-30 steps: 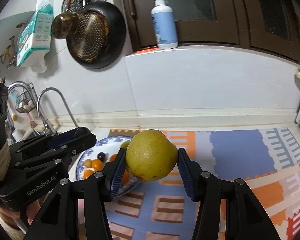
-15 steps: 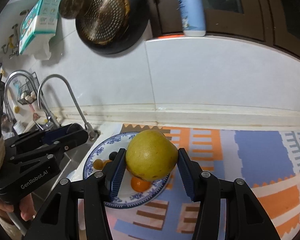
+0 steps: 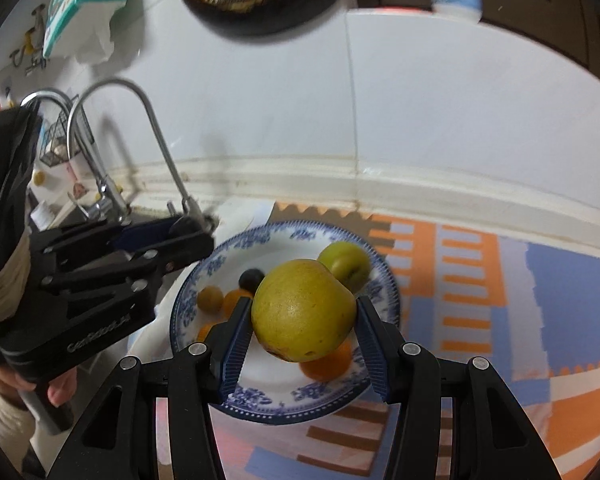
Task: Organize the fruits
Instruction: 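Carry the pomelo and plum onto the plate and open both grippers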
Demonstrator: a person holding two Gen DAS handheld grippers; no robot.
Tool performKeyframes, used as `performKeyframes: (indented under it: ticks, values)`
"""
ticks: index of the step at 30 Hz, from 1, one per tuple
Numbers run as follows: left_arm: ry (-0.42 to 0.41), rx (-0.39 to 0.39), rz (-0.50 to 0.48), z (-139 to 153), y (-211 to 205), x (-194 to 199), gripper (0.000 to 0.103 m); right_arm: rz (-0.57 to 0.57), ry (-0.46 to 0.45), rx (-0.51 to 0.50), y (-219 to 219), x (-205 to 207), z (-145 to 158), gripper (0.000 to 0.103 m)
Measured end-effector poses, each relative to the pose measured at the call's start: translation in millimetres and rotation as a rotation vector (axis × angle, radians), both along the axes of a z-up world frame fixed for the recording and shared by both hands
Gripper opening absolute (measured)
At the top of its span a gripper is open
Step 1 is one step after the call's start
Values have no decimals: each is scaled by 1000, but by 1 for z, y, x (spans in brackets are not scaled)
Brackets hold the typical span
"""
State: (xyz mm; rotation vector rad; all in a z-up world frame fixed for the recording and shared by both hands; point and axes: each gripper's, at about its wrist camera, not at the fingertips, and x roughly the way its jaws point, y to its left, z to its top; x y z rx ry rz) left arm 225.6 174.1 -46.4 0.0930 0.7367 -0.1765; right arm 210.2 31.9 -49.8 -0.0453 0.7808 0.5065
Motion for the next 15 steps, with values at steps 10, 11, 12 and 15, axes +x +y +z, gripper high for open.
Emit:
performKeyframes:
  ticks: [10,11,12,15]
  values:
    - [81,3,-70,-24,-5,39,28,53,61,-41,20,6,-21,52]
    - [88,6,-77,-25,-7,43,28,55,60,-46,21,6,-21,52]
    - [99,9,-77,-27,-8,49,28,56,60,-51,22,6,-22,52]
    - [125,-11,-85,-31,-9,57,28,61,69,-57,23,8,-24,52]
